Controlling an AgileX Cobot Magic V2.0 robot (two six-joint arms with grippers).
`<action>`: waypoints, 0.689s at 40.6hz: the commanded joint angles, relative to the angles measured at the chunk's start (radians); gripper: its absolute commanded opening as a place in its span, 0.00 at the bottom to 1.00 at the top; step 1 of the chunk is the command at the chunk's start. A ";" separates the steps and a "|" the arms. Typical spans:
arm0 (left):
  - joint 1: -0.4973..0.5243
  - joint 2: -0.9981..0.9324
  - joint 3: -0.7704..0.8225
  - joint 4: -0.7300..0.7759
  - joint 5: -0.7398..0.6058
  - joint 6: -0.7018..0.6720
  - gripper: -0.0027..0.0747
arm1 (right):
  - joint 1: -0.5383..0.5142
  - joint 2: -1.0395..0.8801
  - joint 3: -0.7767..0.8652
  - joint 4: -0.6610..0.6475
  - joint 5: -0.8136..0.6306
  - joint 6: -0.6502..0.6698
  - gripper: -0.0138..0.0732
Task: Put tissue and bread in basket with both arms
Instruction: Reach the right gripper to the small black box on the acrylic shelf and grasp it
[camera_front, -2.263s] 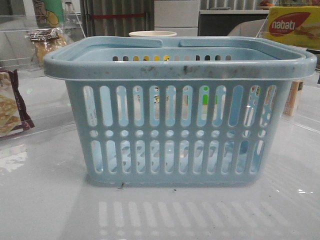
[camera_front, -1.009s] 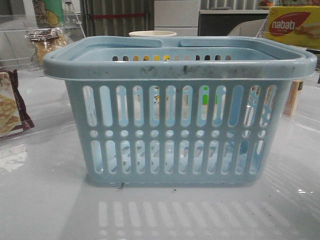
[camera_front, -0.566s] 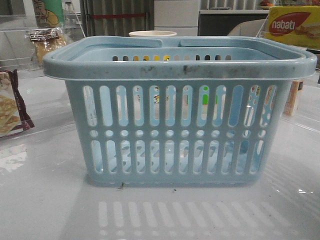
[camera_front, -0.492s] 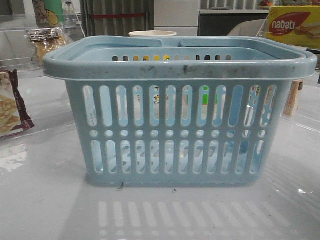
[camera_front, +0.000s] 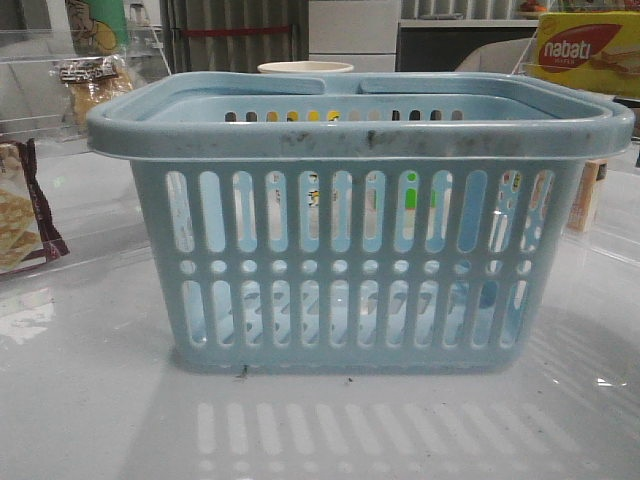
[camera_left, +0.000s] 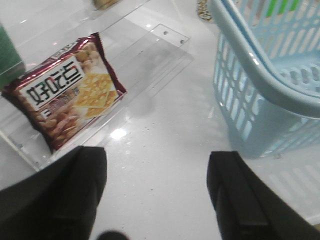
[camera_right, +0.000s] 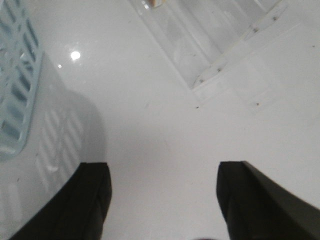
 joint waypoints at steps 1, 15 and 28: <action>-0.059 0.006 -0.027 -0.018 -0.074 0.004 0.66 | -0.057 0.098 -0.121 -0.014 -0.085 0.000 0.80; -0.094 0.006 -0.027 -0.018 -0.074 0.004 0.67 | -0.091 0.501 -0.458 -0.017 -0.098 -0.001 0.80; -0.094 0.006 -0.027 -0.018 -0.074 0.004 0.67 | -0.091 0.763 -0.686 -0.034 -0.183 -0.001 0.79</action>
